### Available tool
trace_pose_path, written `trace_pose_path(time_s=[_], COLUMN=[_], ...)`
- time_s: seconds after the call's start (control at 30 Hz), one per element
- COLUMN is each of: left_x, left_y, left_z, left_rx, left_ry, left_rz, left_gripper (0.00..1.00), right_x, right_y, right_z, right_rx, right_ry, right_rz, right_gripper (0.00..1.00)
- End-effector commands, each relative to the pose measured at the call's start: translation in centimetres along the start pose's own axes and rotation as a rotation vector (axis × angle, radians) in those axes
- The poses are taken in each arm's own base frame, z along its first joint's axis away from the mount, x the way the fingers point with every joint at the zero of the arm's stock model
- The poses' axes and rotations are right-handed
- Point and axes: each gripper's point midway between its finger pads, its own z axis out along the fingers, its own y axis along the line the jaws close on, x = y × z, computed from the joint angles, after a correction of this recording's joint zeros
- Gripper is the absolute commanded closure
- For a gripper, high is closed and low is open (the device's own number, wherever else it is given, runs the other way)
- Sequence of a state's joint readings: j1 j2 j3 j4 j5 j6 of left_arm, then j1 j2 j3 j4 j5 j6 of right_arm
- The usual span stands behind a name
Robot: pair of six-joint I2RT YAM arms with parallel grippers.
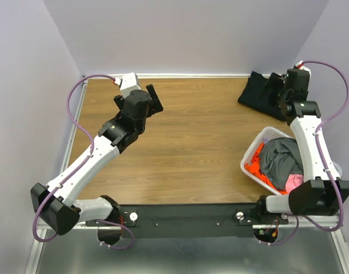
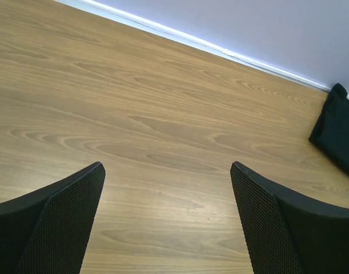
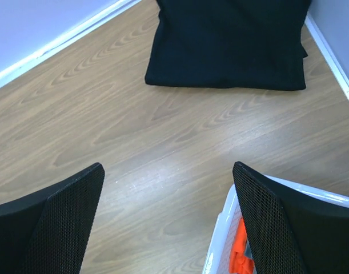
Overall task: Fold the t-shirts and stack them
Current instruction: Grab the tshirt from the pile
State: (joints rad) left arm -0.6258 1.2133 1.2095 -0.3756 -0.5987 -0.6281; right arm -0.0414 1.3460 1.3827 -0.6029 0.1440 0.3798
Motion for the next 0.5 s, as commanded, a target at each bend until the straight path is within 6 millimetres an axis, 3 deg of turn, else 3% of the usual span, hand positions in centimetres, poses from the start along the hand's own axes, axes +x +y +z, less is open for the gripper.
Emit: trace_pose_path(time_s=[0.0,0.3,0.47], left_x=[-2.1,-2.7,-1.5], left_y=[1.0,-0.3,-1.8], left_z=[-0.3,0.5,1.3], left_rx=[-0.068,-0.036,0.041], left_ry=[-0.058,-0.073,-0.051], left_rz=[0.02,0.04,0.022], left_gripper=[0.02,0.02,0.02], right_x=[-0.4,-0.1,0.5], right_y=[-1.2,-1.5,-4.3], right_z=[0.0,-1.1,-2.1], right_rx=[0.065,0.051,0.191], right_ry=[-0.041,-0.048,-0.06], right_rz=[0.056,0.0,0.03], right_gripper=[0.0,0.0,0.0])
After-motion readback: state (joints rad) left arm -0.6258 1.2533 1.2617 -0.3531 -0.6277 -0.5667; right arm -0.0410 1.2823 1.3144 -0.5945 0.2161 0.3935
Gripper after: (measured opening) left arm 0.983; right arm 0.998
